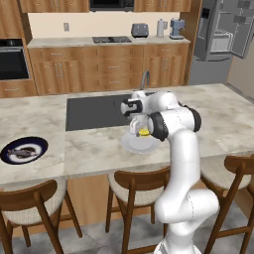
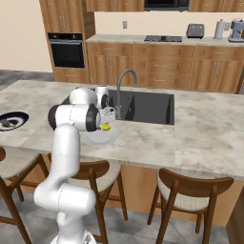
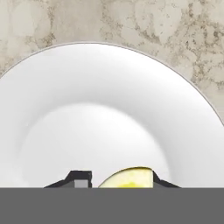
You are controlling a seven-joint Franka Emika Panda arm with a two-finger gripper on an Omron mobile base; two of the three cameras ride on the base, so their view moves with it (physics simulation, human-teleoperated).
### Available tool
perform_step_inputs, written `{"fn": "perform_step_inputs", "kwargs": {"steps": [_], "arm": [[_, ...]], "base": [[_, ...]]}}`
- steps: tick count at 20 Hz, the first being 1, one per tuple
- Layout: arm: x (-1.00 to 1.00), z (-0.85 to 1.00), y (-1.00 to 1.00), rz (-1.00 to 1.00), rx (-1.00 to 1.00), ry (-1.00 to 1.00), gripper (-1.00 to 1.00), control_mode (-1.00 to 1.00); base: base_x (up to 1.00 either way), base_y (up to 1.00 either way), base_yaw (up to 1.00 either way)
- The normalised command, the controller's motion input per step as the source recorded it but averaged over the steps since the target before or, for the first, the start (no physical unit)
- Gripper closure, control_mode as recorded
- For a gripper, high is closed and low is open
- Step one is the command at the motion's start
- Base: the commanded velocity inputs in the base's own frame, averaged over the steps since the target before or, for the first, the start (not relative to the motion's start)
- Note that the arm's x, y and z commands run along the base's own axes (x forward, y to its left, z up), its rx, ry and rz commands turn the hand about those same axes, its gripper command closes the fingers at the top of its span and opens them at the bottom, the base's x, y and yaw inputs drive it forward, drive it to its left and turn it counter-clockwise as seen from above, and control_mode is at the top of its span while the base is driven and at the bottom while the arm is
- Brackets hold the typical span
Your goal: Transport the fish and lemon wedge to the fridge. Place the fish on the rack containing meat and place the lemon wedge on the rack containing the vegetable, ensuring meats and vegetables are on different racks.
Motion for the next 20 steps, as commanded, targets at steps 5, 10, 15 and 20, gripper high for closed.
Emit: {"fn": "perform_step_inputs", "kwargs": {"steps": [5, 10, 15, 20], "arm": [[-0.14, 0.79, 0.31, -0.02, -0.08, 0.00, 1.00, -1.00], [-0.19, 0.74, 0.31, 0.00, -0.10, 0.00, 1.00, -1.00], [-0.38, 0.51, 0.04, 0.00, -0.04, -0.05, 1.00, -1.00], [-0.69, 0.35, 0.00, 0.11, 0.00, -0.12, 1.00, -1.00]], "base": [[0.00, 0.00, 0.00], [0.00, 0.00, 0.00], [0.00, 0.00, 0.00], [0.00, 0.00, 0.00]]}}
